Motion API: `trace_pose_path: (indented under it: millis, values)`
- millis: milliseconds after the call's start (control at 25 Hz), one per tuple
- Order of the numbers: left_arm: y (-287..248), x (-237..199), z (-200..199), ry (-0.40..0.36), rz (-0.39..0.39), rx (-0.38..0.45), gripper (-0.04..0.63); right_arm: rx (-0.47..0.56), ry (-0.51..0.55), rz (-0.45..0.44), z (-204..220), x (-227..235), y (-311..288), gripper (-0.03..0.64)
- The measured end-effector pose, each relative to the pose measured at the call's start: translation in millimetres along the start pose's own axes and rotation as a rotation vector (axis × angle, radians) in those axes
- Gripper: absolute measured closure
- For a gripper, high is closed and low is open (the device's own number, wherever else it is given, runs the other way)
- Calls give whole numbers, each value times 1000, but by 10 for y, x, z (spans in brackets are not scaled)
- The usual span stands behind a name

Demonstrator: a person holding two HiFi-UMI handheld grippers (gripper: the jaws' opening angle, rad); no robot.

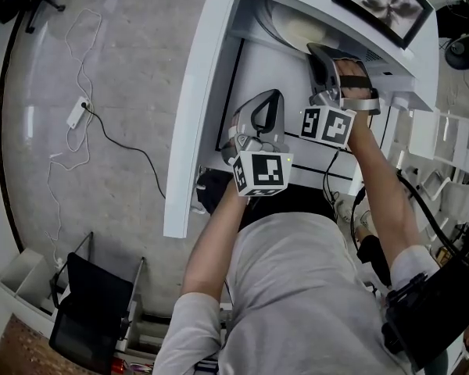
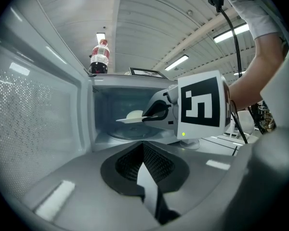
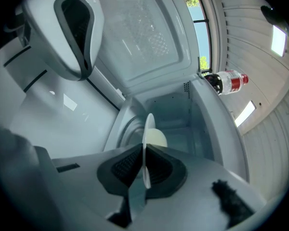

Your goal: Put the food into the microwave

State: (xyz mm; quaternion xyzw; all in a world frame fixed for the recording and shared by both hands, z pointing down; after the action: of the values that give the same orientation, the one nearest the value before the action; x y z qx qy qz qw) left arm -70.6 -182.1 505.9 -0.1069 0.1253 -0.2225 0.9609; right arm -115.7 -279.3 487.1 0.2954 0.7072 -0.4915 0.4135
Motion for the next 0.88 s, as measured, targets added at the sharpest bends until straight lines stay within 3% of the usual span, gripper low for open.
trace_pose_path:
  millis: [880]
  values:
    - [17,-28,19,-7,39,-29,588,-47,-6,-62,12,-48,-482,597]
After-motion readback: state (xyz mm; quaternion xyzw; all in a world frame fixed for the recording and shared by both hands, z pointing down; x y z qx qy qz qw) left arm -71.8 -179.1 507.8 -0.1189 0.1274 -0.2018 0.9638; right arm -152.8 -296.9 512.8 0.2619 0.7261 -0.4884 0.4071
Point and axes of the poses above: the fingertips, and each gripper's own axes: y backward along the fingers, x to its right, z out of its underside, the point moved 2 cm from there along y, backward along the fingers, and after that the axes turned 13 degrees about y, right-handed, at the moved point
